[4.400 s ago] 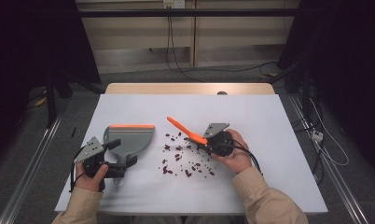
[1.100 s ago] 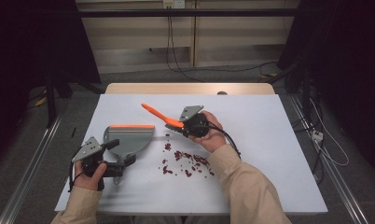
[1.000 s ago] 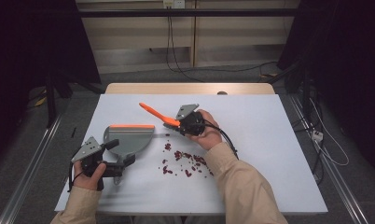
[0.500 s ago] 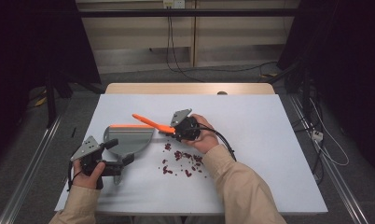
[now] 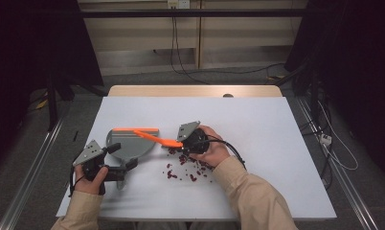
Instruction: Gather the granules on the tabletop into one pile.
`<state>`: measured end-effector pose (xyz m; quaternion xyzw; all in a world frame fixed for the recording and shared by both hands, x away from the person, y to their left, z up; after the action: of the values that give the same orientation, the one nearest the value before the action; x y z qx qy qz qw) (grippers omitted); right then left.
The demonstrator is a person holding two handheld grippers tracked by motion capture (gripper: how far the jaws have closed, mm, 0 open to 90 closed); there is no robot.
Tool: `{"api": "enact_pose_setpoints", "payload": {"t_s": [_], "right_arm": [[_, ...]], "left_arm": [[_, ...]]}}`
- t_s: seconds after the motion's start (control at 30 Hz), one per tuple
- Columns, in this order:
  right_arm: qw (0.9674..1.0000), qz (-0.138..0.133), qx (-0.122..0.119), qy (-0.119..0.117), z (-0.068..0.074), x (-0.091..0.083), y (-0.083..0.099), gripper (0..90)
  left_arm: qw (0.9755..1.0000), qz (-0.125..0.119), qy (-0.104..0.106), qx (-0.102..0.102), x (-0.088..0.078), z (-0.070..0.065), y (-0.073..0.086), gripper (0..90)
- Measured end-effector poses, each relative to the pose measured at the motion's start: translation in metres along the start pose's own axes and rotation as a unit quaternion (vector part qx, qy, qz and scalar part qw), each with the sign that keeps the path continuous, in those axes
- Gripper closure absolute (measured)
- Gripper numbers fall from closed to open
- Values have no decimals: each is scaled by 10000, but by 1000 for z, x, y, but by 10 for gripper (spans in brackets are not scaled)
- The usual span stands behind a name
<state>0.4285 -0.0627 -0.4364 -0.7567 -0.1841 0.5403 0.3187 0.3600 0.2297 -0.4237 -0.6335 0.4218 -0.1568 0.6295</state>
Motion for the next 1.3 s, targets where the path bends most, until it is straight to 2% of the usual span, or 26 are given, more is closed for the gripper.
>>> {"api": "enact_pose_setpoints", "payload": {"t_s": [0.37, 0.63, 0.9, 1.0, 1.2, 1.3], "right_arm": [[9995, -32, -256, -174, 16, -9, 2, 712], [9992, -29, -293, -260, 26, -17, 5, 712], [9994, -21, -239, -249, 30, -22, 5, 714], [9996, -103, -207, -183, 28, -25, 5, 714], [9989, -462, 63, -8, 15, -34, 5, 714], [9987, -477, 180, 85, 8, -34, 7, 714]], "left_arm": [[10000, -12, -38, -23, -1, 1, 0, 48], [10000, -9, -57, -15, -2, 1, 0, 48], [10000, -5, -73, -23, -2, 1, 1, 48], [10000, 1, -69, -16, -2, 1, 1, 48], [10000, 16, -53, 4, -2, 1, 1, 48], [10000, 9, -56, -6, -1, 1, 1, 48]]}}
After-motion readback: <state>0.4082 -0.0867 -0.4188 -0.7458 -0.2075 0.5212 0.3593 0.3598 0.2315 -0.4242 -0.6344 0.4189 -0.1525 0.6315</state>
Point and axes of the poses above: each handheld gripper's, and its own axes: x roughly forward along the jaws, y roughly out of its underside, z roughly to its left, the point moved 2 cm from there along x, roughly forward along the jaws
